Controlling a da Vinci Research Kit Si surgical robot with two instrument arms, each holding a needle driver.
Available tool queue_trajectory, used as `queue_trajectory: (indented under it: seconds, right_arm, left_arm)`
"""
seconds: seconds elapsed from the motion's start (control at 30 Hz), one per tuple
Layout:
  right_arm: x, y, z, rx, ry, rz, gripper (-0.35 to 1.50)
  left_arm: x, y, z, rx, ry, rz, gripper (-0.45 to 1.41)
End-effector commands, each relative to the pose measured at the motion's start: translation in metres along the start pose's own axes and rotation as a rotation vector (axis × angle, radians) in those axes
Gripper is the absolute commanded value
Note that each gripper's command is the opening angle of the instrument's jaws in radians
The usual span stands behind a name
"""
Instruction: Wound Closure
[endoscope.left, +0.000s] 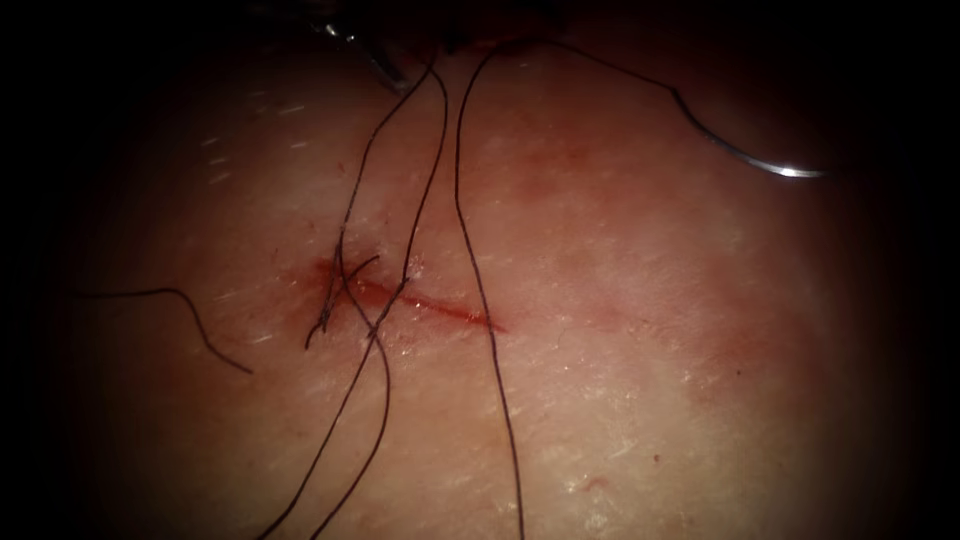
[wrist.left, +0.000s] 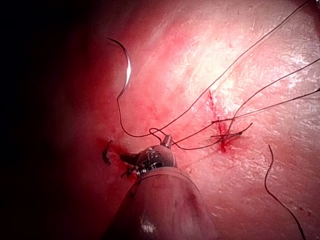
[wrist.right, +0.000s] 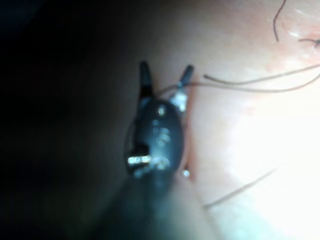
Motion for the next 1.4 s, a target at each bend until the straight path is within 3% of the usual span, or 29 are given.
queue_trajectory:
  seconds: [0.03,0.07,0.17,0.27,0.3,0.33,0.63,0.87,0.97,1.1,1.27,1.4]
  right_arm:
    - [-0.001,-0.0021,-0.0006,0.007,-0.004,0.008,1.48]
    - [-0.001,-0.0022,-0.0008,0.014,-0.007,0.007,1.48]
    - [-0.0012,-0.0029,-0.0018,0.041,-0.018,0.005,1.48]
    - [-0.0011,-0.0038,-0.0031,0.088,-0.038,0.004,1.45]
    - [-0.001,-0.0041,-0.0036,0.101,-0.044,0.004,1.43]
    - [-0.0006,-0.0046,-0.0048,0.115,-0.05,0.005,1.4]
    - [0.0021,-0.0053,-0.0088,0.14,-0.062,0.014,1.36]
    - [0.0064,-0.004,-0.0147,0.238,-0.101,-0.038,1.35]
    - [0.0085,-0.0021,-0.0178,0.229,-0.093,-0.118,1.38]
    - [0.0108,0.0019,-0.0209,0.089,-0.088,-0.257,1.45]
    - [0.0124,0.0064,-0.021,-0.046,-0.253,-0.423,1.46]
    - [0.0141,0.0094,-0.0201,-0.058,-0.273,-0.436,1.41]
  left_arm:
    - [0.0003,0.0015,0.0007,-0.004,0.006,-0.004,1.03]
    - [0.0004,0.0017,0.0006,-0.002,0.004,-0.005,1.03]
    - [0.0004,0.0022,0.0007,0.003,0.004,-0.012,0.78]
    - [0.0002,0.0024,0.001,0.011,0.006,0.025,0.22]
    - [0.0,0.0024,0.001,0.017,0.002,0.044,-0.05]
    - [-0.0003,0.0026,0.001,0.025,-0.005,0.082,-0.45]
    - [-0.0006,0.0028,-0.0016,0.073,-0.032,0.12,-0.45]
    - [0.0007,0.0022,-0.0057,0.109,0.019,0.095,-0.45]
    - [0.0015,0.0019,-0.0075,0.115,0.048,0.089,-0.45]
    - [0.0023,0.0022,-0.0091,0.113,0.094,0.082,-0.45]
    - [0.0027,0.0035,-0.01,0.102,0.152,0.078,-0.45]
    - [0.0025,0.0043,-0.0107,0.093,0.178,0.083,-0.45]
